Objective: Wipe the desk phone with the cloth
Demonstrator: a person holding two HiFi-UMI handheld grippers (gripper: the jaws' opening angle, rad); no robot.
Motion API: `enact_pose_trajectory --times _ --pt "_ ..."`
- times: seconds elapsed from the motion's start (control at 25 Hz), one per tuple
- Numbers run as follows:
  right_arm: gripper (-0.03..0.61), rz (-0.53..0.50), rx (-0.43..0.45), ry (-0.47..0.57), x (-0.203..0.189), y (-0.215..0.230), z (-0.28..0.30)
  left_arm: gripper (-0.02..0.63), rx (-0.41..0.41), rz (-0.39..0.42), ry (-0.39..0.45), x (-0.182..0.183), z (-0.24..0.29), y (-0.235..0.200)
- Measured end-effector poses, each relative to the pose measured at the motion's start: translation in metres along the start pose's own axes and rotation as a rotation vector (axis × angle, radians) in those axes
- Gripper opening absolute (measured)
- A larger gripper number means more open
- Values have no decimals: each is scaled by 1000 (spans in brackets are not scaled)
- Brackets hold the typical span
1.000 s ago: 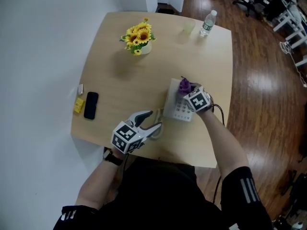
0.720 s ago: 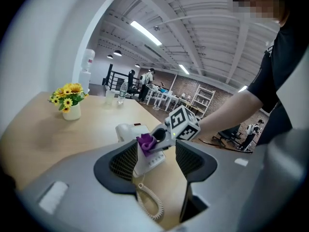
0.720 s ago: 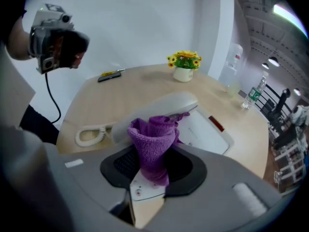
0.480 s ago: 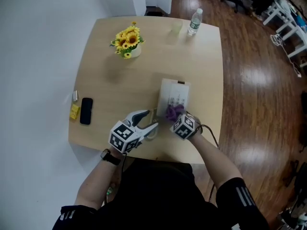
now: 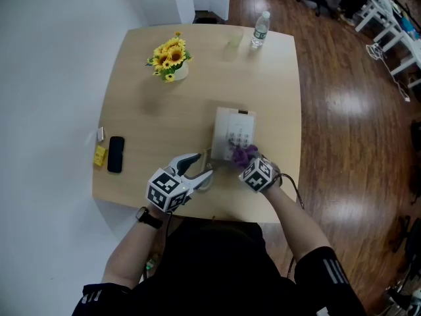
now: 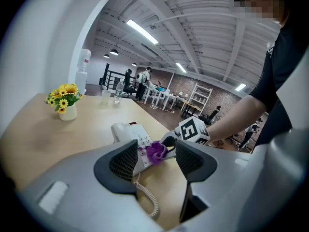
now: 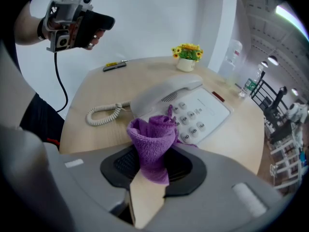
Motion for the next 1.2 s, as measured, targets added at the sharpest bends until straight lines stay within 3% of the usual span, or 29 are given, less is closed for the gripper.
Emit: enact_pose_trajectory --times 0.24,0.4,0.76,0.92,1.2 --pt "135 122 -62 -20 -43 30 -22 244 -9 16 7 5 3 4" --pt "135 253 -85 25 -73 41 -49 243 -11 30 16 10 0 6" --pt "137 627 -31 340 -98 28 -108 244 -17 41 31 8 -21 11" --pt "138 695 -23 427 -96 17 -128 244 -22 51 35 6 -33 16" --pt "138 711 -26 509 -93 -7 -155 244 -27 60 60 -5 -51 27"
Point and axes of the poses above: the fingertips, and each gripper's own axes: z forward along the fingers, y to its right, x out of its top, the point moved 8 cm from there along -z, backward along the fingers, and after that the axes turned 10 degrees about z, right-handed, at the moved point
